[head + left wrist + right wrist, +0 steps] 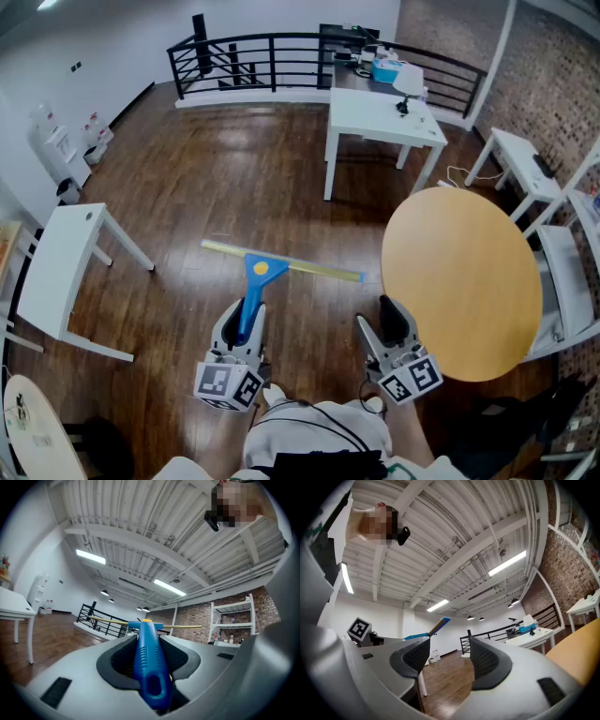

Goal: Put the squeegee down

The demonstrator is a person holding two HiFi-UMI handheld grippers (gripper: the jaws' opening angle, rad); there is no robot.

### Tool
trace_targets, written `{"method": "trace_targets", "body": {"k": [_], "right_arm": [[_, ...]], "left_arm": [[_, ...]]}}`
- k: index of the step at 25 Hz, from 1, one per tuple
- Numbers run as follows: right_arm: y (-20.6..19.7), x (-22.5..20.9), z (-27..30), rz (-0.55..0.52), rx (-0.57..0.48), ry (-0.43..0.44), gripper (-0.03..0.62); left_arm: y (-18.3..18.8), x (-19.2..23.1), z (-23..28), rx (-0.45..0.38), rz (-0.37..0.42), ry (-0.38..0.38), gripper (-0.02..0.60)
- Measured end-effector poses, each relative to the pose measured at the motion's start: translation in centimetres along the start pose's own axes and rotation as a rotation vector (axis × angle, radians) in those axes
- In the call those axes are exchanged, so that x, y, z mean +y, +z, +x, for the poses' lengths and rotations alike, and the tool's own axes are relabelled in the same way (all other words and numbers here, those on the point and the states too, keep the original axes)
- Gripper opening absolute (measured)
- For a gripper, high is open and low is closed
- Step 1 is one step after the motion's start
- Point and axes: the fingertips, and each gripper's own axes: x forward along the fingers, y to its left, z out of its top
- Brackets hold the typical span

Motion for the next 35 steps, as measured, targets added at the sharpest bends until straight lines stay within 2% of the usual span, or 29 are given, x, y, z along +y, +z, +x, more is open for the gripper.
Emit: {"method": "trace_targets", "body": {"k": [3, 6, 8, 12, 14, 17, 21, 24, 28, 31, 35], "right_arm": [[0.9, -6.3, -5.5, -0.025, -0.002, -0.034, 0.288], [2.2, -14.4, -12.6, -0.045, -0.003, -0.131, 0.288], [2.9, -20.0, -17.8, -0.041, 0.000, -0.215, 0.288], [4.2, -29.0, -27.7, -0.031, 0.025, -0.361, 0.288], [4.8, -31.8, -31.7, -0.021, 0.033, -0.442, 0.288], [5.2, -34.6, -36.3, -0.011, 0.027, -0.541, 0.288], [4.3, -37.6, -42.8, 0.010, 0.043, -0.657, 0.288], [2.7, -39.5, -46.2, 0.058, 0.048, -0.764, 0.288], [0.0, -41.8, -46.8, 0.119, 0.066, -0.829, 0.288], [-0.6, -43.2, -47.1, 0.112, 0.072, -0.854, 0.288], [-0.8, -44.2, -47.6, 0.103, 0.070, -0.880, 0.288]], "left_arm": [[-3.3, -6.9, 3.9, 0.019, 0.010, -0.040, 0.130], [-7.6, -15.2, 8.0, 0.059, -0.013, -0.094, 0.130], [-10.6, -21.6, 10.6, 0.107, -0.025, -0.155, 0.130], [-17.0, -35.3, 14.9, 0.241, 0.005, -0.321, 0.130], [-20.2, -40.5, 16.5, 0.309, 0.002, -0.389, 0.130], [-26.0, -45.9, 19.0, 0.408, 0.032, -0.457, 0.130], [-36.1, -52.2, 23.0, 0.543, 0.053, -0.487, 0.130], [-43.8, -54.9, 27.4, 0.626, 0.112, -0.475, 0.130], [-52.2, -53.6, 33.1, 0.717, 0.186, -0.358, 0.130], [-56.0, -52.5, 35.0, 0.768, 0.200, -0.280, 0.130], [-59.2, -52.5, 34.7, 0.860, 0.256, -0.272, 0.130]]}}
